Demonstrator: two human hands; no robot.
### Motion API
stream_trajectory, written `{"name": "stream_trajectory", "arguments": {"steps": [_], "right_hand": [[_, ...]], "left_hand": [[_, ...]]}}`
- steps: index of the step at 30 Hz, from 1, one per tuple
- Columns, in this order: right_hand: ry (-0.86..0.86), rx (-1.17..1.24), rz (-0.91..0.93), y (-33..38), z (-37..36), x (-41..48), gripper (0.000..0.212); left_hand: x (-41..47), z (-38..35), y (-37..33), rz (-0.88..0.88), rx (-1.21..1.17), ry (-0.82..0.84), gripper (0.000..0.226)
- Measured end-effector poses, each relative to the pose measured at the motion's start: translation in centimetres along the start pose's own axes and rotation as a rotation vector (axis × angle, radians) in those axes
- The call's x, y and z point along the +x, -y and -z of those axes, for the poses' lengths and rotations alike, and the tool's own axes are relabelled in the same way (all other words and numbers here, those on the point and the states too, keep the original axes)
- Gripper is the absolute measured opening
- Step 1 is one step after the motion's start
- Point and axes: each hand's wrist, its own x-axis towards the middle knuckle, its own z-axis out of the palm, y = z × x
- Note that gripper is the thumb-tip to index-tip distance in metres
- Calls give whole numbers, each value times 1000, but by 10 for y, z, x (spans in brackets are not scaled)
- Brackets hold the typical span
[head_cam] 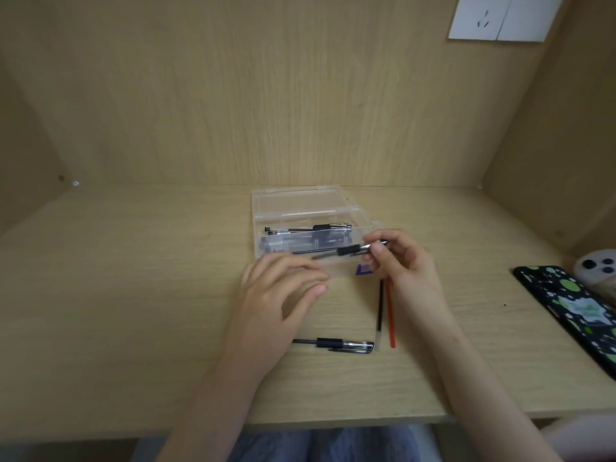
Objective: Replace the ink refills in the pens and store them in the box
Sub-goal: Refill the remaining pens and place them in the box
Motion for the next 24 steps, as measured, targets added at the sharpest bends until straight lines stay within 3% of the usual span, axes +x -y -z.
{"name": "stream_trajectory", "arguments": {"steps": [4, 7, 10, 19, 24], "right_hand": [[-125, -123, 30, 4, 8, 15, 13], [-127, -254, 53, 7, 3, 36, 15], [-105, -382, 36, 0, -5, 62, 16], [117, -508, -7, -27, -22, 87, 24], [46, -553, 193, 9, -13, 53, 20]], "left_hand": [[-2, 2, -5, -37, -63, 144, 27], [-3, 0, -7, -65, -58, 370, 42], [-4, -4, -7, -86, 4, 466, 50], [-5, -7, -1, -42, 3, 411, 26], [-4, -1, -5, 42, -63, 305, 20]]}}
